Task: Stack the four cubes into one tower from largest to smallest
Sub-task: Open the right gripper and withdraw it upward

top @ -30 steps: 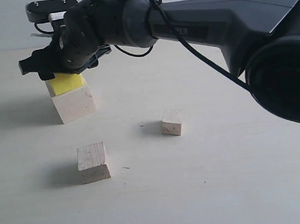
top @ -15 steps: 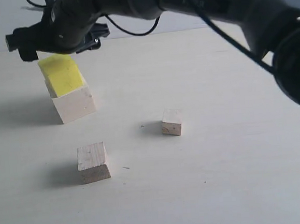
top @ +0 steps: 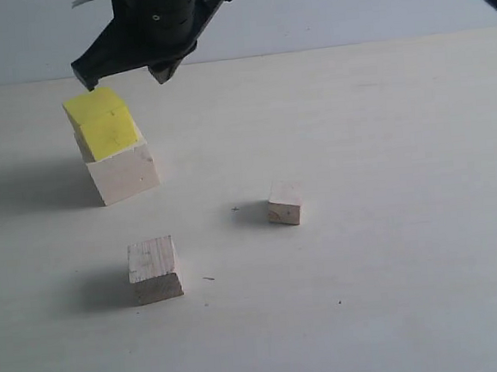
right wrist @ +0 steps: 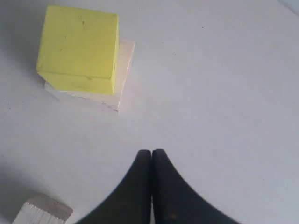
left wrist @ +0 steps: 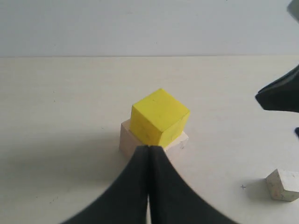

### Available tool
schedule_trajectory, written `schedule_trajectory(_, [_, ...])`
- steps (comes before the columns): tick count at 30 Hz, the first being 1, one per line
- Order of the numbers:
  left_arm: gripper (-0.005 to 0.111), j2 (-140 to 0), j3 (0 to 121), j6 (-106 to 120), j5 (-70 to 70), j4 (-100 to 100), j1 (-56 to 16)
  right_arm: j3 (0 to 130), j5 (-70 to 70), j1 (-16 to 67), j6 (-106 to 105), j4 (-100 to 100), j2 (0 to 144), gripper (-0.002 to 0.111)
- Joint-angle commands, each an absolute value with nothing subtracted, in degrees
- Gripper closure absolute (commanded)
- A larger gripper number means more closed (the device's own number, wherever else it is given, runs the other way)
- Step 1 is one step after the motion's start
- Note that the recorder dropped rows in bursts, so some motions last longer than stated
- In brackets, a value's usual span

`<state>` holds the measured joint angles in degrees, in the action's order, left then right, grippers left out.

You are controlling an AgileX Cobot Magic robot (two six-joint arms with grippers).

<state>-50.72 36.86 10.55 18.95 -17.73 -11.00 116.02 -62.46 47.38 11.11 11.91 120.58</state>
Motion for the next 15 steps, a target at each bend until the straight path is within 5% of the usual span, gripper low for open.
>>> schedule_trajectory(1, [0.107, -51.09, 36.67, 10.37, 18.32, -16.48, -11.27, 107.93, -54.59, 47.28, 10.52, 9.54, 110.43, 0.108])
schedule_trajectory(15, [0.107, -58.81, 36.67, 6.56, 18.11, -16.76, -11.26, 65.88, -42.03, 47.28, 18.58, 12.45, 68.15, 0.108])
